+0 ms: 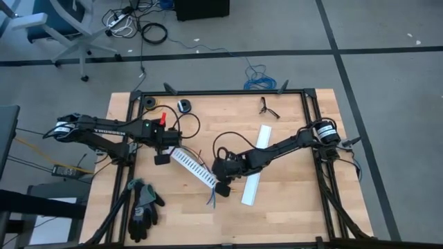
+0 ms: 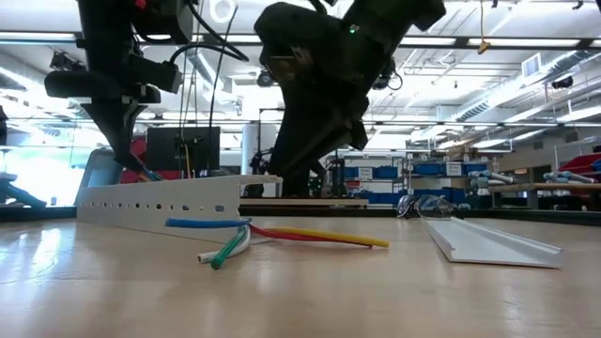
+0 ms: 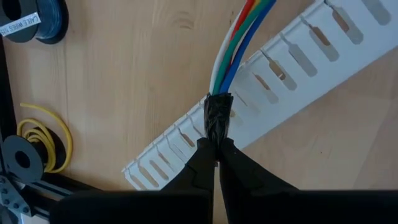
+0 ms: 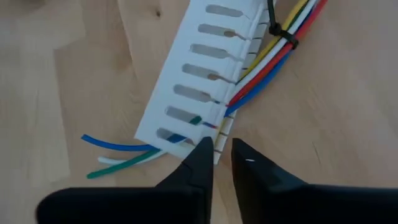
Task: Ziptie cables
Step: Put the ziptied cables into the cable duct
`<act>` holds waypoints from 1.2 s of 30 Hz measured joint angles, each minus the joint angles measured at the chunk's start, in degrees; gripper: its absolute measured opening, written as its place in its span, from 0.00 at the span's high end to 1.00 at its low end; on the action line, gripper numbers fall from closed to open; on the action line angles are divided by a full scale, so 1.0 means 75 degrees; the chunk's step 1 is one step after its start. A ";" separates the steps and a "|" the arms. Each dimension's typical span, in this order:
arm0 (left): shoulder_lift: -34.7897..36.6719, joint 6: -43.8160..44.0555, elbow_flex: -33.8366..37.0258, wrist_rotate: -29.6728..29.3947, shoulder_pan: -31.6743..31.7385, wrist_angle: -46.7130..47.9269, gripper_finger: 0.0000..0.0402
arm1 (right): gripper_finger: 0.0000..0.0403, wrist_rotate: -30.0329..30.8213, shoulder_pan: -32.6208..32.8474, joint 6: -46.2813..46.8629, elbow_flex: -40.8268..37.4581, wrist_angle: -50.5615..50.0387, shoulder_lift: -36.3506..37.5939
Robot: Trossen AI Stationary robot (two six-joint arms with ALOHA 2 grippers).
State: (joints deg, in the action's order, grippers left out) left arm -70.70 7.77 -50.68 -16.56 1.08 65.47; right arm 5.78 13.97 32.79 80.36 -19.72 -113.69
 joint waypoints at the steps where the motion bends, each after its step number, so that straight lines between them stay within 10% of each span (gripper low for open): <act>1: -0.0001 0.0000 0.0000 0.0000 0.0000 -0.0024 0.95 | 0.85 -0.0099 -0.0051 -0.0001 0.0000 0.0024 0.0000; 17: -0.0003 -0.0149 0.0000 0.0009 0.0000 -0.0246 0.95 | 0.64 -0.2036 -0.0879 0.0505 -0.0087 0.0748 -0.0082; 36: -0.0003 -0.0201 0.0003 0.0009 -0.0002 -0.0483 0.95 | 0.76 -0.3336 -0.1030 0.1179 -0.0994 0.2821 -0.0079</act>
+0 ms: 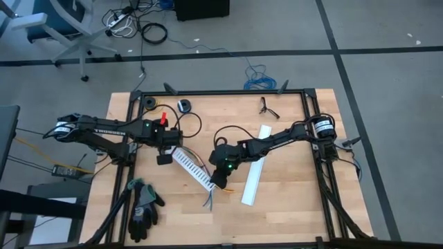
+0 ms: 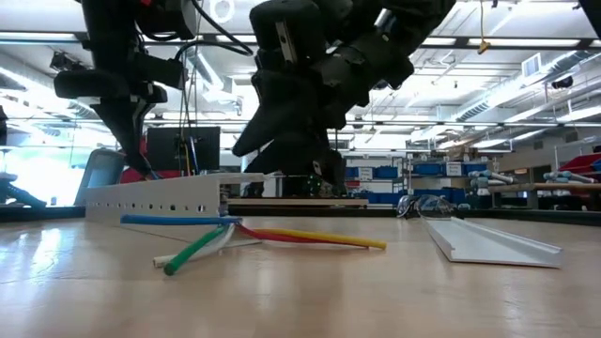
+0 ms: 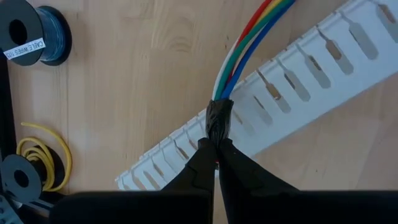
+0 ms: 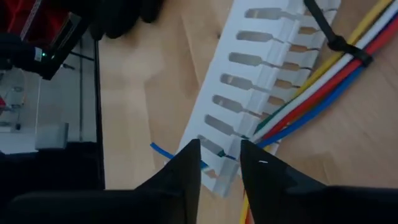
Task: Ziptie cables
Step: Put the ziptied cables into the cable duct
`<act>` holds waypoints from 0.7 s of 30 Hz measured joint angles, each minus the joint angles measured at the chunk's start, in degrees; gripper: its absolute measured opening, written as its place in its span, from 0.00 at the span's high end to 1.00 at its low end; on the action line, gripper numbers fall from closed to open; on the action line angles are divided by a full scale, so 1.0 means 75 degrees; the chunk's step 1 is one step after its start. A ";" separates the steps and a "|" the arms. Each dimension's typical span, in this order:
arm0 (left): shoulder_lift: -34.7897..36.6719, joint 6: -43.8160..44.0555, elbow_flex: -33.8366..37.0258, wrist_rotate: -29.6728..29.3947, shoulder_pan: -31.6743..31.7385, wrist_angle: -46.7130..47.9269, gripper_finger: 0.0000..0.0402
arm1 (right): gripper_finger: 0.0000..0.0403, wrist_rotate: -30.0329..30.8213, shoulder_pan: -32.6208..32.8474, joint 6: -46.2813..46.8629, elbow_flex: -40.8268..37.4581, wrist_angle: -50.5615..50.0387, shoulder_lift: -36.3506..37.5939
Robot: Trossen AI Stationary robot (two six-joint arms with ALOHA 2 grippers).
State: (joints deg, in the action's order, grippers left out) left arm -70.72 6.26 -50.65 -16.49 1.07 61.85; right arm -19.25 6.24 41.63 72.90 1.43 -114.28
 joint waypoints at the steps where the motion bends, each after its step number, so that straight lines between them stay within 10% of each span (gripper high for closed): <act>1: 0.0000 0.0000 0.0000 0.0000 -0.0001 -0.0021 0.95 | 0.78 0.0003 0.0000 0.0063 0.0000 -0.0011 0.0000; 21: 0.0000 -0.0004 0.0032 0.0002 0.0000 -0.0227 0.95 | 0.98 -0.0749 -0.0017 0.0101 0.0006 0.1423 -0.0755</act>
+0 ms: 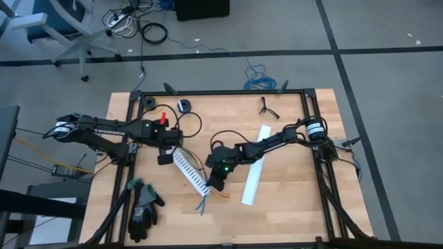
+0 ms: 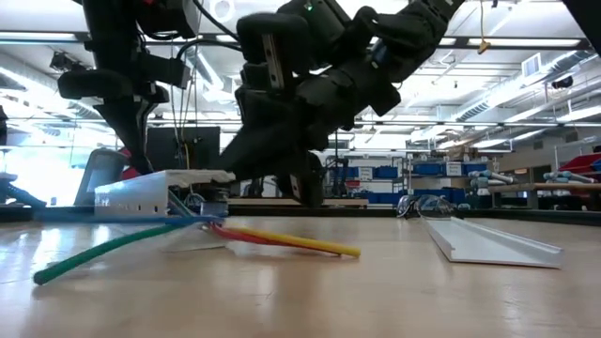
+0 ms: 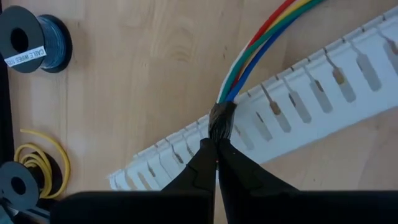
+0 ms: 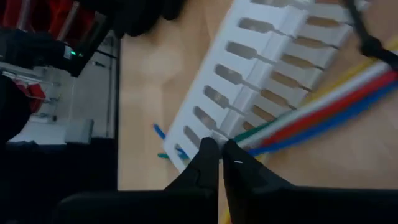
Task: Ziptie cables
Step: Put the ziptied cables into the cable duct
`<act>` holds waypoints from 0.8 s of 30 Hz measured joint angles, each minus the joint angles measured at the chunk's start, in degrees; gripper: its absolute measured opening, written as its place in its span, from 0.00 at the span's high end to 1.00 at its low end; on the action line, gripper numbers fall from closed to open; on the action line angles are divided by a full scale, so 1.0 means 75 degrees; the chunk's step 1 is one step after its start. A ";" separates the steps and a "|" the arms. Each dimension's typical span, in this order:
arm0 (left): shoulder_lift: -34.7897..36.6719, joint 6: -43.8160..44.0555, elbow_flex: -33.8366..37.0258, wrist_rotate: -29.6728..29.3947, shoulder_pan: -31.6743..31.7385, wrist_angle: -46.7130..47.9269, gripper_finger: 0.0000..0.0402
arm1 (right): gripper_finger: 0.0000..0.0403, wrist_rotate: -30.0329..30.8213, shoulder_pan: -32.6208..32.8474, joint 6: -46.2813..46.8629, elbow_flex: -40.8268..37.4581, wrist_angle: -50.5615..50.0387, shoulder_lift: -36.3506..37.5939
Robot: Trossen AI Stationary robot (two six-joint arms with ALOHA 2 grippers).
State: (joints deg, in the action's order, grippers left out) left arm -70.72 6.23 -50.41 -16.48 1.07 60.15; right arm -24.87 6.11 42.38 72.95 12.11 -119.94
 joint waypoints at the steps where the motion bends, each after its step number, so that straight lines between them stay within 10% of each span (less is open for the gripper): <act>1: -0.0003 -0.0003 0.0000 -0.0025 0.0002 -0.0002 0.95 | 0.99 0.0006 0.0000 -0.0010 0.0001 -0.0059 0.0000; 24: 0.1377 0.0115 -0.0003 -0.0139 0.0002 -0.0040 0.95 | 1.00 0.2054 0.0372 -0.1871 0.0000 -0.3121 0.1637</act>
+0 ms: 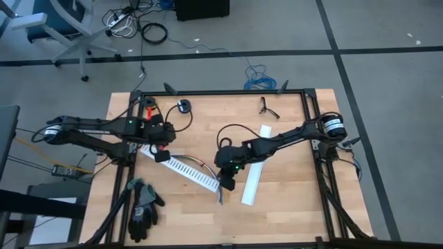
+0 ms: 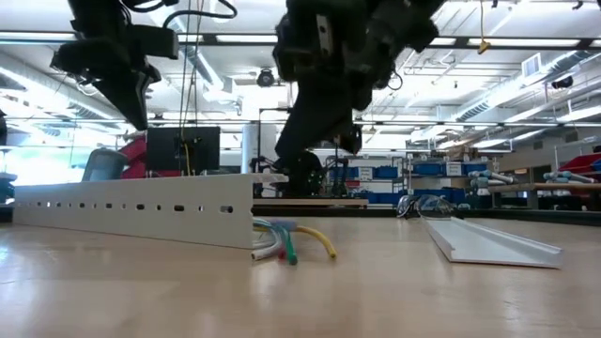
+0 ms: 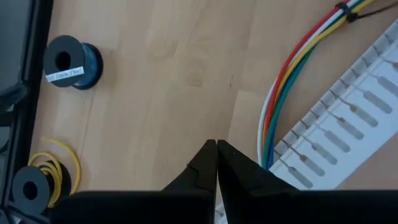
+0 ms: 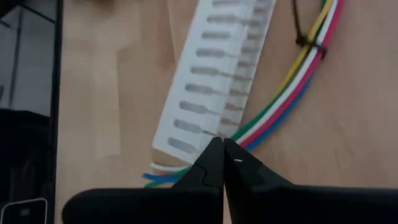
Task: Ziptie cables
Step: Put the ziptied cables into the cable duct
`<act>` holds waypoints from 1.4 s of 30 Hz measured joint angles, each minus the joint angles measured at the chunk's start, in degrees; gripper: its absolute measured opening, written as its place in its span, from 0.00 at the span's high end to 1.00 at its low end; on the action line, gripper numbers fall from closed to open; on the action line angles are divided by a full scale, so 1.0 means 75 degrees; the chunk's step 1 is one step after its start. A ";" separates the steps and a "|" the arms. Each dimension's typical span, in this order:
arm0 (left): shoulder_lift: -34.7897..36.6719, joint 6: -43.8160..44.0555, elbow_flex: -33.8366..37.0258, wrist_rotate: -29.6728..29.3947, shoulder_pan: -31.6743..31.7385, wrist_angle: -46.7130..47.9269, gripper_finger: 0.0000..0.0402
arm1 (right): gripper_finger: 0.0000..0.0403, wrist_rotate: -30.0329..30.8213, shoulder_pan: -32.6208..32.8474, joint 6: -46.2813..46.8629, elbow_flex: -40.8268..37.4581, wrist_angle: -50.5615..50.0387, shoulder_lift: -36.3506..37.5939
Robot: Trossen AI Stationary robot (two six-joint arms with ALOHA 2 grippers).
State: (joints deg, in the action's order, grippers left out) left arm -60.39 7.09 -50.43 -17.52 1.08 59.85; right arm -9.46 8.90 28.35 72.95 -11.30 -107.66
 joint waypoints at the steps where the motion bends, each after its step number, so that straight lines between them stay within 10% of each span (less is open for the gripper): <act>1: 0.0014 0.0005 0.0000 0.0001 0.0000 -0.0010 0.95 | 1.00 0.0036 0.0034 0.0013 0.0000 0.0001 0.0037; 25: 0.0798 -0.0012 0.0586 0.0498 0.0007 0.0292 0.95 | 1.00 0.2346 0.1346 0.1539 0.0000 -0.2342 0.0024; 33: 0.2234 0.2318 0.1797 0.0640 0.0012 -0.0439 0.95 | 1.00 0.2622 0.1409 0.1425 -0.0307 -0.3096 0.0072; 42: 0.2744 0.3105 0.2621 0.1361 0.0006 -0.0448 0.95 | 1.00 0.2641 0.1187 0.1427 -0.2768 0.1460 0.1157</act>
State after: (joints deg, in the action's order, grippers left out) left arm -39.81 30.38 -30.78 -7.31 1.13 56.49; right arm 10.34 17.81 39.05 52.19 -0.35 -98.99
